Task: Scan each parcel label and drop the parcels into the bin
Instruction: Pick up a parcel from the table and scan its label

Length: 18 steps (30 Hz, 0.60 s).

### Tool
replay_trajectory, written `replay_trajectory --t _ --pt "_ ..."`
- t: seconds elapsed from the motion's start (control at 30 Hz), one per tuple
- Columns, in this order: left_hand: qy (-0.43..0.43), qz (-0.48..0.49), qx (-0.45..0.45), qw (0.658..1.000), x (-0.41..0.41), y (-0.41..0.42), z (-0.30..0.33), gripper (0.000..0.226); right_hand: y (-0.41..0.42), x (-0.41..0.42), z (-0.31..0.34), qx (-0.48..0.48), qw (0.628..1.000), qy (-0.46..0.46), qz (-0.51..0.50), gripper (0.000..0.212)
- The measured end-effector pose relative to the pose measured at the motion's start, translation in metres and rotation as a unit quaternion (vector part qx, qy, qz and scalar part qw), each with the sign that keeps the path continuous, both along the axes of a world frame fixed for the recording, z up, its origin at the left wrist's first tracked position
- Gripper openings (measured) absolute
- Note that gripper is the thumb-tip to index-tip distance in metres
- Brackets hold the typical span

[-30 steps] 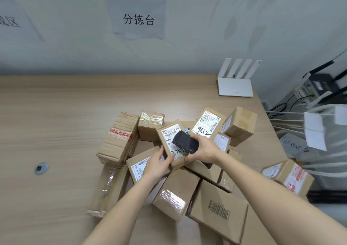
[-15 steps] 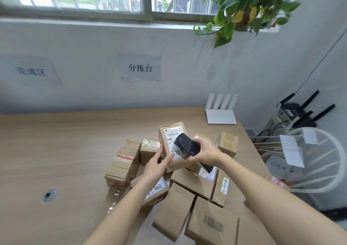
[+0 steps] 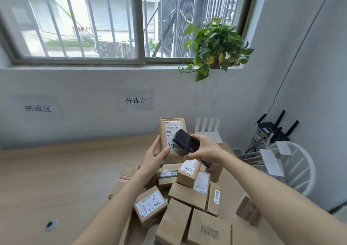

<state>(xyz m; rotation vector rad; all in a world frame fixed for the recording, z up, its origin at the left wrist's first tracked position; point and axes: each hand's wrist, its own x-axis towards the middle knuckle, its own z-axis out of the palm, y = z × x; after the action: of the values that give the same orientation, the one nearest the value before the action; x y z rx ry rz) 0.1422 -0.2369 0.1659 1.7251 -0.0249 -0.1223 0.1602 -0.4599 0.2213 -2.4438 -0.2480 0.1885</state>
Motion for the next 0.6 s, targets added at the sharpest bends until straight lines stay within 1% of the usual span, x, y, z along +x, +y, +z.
replay_trajectory --t 0.1,0.27,0.4,0.6 --pt "-0.014 -0.009 0.031 0.999 -0.012 0.001 0.01 0.078 -0.006 -0.017 0.014 -0.021 0.999 -0.022 -0.024 0.076" --pt "-0.03 -0.002 0.068 0.997 -0.035 0.001 0.028 0.085 -0.022 -0.046 0.042 -0.066 0.993 -0.084 -0.051 0.071" --pt "-0.044 0.006 0.099 0.994 -0.058 -0.006 0.048 0.084 -0.038 -0.071 0.067 -0.082 0.987 -0.12 -0.073 0.082" --pt "-0.081 0.059 0.096 0.99 -0.102 -0.036 0.079 0.079 -0.067 -0.106 0.097 -0.092 0.983 -0.144 -0.067 0.081"
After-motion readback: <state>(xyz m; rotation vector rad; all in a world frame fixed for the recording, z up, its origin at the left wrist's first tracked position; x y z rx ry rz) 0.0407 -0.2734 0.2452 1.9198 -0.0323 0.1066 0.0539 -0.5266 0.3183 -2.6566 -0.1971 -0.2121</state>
